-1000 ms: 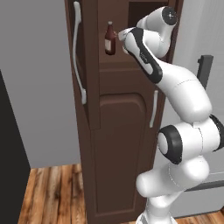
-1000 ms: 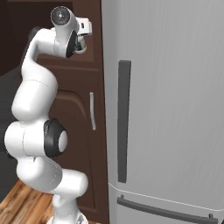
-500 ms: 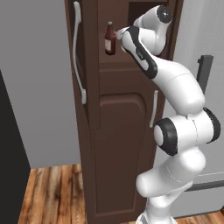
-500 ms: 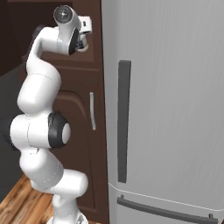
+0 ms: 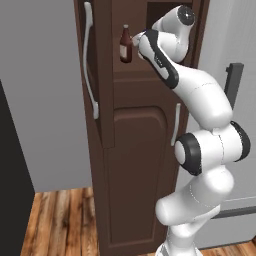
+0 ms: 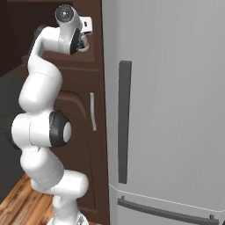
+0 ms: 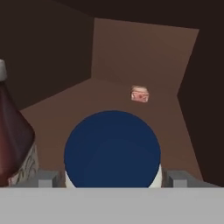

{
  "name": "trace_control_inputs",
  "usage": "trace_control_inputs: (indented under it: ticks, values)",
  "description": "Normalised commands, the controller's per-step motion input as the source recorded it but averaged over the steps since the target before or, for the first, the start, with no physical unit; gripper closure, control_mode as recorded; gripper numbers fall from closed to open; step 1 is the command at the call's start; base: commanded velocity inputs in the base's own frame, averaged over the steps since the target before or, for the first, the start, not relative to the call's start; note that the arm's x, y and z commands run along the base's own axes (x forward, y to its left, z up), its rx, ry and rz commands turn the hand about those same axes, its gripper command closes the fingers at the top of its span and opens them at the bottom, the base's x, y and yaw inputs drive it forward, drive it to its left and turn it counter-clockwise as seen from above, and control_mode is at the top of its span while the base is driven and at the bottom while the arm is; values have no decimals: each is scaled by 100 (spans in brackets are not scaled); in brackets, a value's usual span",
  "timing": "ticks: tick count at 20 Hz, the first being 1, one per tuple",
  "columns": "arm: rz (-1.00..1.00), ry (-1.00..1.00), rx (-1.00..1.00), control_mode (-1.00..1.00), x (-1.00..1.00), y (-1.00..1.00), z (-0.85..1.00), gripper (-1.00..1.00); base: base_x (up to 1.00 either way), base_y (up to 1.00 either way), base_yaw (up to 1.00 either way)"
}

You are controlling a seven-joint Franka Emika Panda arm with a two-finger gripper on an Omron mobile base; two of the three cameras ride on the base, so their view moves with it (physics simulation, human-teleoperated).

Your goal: Pick the ketchup and mayonnaise from the counter and place them in the cabinet.

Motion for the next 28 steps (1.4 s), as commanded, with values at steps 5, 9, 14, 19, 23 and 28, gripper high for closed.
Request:
trace_control_inputs:
  ticks: [5,9,14,19,23,28]
  values:
    - [0,0,0,-100,2,0,-37,-100,0,0,0]
    - [1,0,0,-100,5,0,-38,-100,0,0,0]
    - [0,0,0,-100,12,0,-35,-100,0,0,0]
    - [0,-4,0,-100,32,-5,-3,-100,0,0,0]
    - [0,-4,0,-100,44,-8,0,-100,0,0,0]
    - [0,-1,0,-100,43,-5,0,-100,0,0,0]
